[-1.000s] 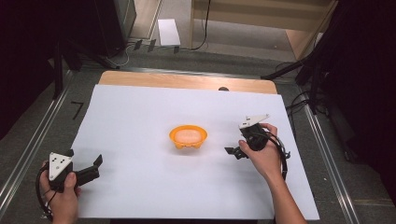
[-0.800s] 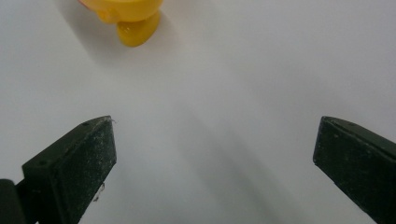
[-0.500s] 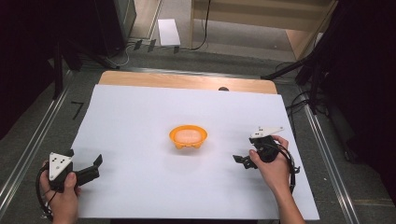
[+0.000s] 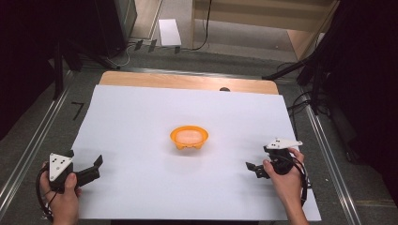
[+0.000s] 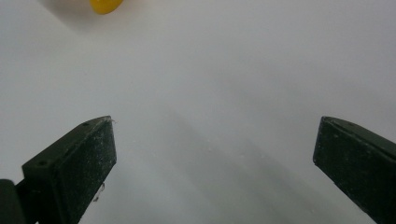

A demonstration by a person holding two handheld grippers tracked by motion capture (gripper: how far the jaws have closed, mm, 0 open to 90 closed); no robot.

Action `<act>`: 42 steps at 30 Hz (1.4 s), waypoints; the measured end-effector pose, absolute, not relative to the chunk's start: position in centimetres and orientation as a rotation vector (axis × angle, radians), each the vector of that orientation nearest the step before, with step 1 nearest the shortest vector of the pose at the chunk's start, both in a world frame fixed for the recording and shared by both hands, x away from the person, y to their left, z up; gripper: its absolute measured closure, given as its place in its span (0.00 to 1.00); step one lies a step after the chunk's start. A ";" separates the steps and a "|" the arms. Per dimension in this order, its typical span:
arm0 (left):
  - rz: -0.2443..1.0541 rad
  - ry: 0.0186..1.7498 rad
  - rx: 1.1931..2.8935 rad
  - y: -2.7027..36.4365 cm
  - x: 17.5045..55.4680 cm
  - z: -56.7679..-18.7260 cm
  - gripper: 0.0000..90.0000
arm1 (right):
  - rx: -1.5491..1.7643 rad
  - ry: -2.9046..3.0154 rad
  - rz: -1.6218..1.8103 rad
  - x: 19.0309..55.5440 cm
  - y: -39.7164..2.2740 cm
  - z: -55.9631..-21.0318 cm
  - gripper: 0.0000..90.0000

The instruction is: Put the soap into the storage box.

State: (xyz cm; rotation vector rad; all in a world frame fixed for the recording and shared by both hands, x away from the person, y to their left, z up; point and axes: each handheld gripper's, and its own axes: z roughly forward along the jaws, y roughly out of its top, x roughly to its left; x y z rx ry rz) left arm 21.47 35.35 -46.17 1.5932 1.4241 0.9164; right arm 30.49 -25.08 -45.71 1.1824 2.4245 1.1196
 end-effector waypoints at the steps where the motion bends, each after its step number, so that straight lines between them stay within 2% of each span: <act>1: 0.917 1.424 1.594 35.3 21.5 -46.2 0.04 | 1.185 2.417 1.120 30.3 -25.3 -45.8 0.00; 32: 0.917 1.422 1.584 35.4 21.4 -46.2 0.04 | 1.469 2.119 1.285 23.7 -34.5 -48.7 0.00; 42: 0.908 1.417 1.578 35.5 21.4 -46.2 0.04 | 1.488 2.062 1.307 22.7 -35.4 -48.8 0.00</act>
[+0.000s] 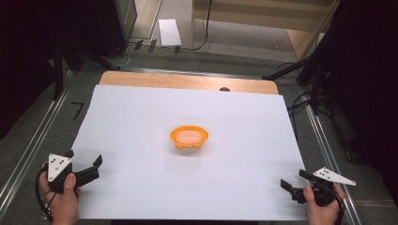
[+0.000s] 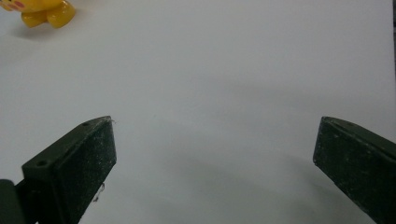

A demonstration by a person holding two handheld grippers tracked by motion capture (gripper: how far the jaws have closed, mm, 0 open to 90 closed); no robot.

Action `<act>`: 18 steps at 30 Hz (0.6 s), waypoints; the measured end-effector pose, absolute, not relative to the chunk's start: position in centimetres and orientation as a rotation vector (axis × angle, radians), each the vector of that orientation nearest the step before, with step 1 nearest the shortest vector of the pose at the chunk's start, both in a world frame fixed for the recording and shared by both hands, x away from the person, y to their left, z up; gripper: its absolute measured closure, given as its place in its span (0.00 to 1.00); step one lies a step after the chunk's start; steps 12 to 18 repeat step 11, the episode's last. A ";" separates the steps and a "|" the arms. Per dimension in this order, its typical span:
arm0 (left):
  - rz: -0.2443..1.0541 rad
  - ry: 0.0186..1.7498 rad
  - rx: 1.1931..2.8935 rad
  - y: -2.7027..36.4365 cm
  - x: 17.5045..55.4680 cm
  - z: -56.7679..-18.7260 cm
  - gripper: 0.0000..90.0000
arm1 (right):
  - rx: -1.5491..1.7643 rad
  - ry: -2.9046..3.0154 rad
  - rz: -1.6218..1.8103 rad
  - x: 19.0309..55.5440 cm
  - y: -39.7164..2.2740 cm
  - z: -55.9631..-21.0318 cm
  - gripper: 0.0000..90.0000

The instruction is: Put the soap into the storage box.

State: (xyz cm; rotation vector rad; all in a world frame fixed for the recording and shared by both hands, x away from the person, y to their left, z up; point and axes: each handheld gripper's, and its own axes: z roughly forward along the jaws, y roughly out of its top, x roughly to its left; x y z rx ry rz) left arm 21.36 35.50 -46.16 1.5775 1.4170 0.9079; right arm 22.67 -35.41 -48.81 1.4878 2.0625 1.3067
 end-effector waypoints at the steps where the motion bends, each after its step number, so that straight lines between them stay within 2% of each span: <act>1: 0.908 1.418 1.578 35.5 21.4 -46.2 0.04 | 1.487 2.055 1.307 22.6 -35.4 -48.8 0.00; 18: 0.910 1.422 1.585 35.4 21.4 -46.2 0.04 | 1.499 2.004 1.277 22.4 -35.3 -49.0 0.00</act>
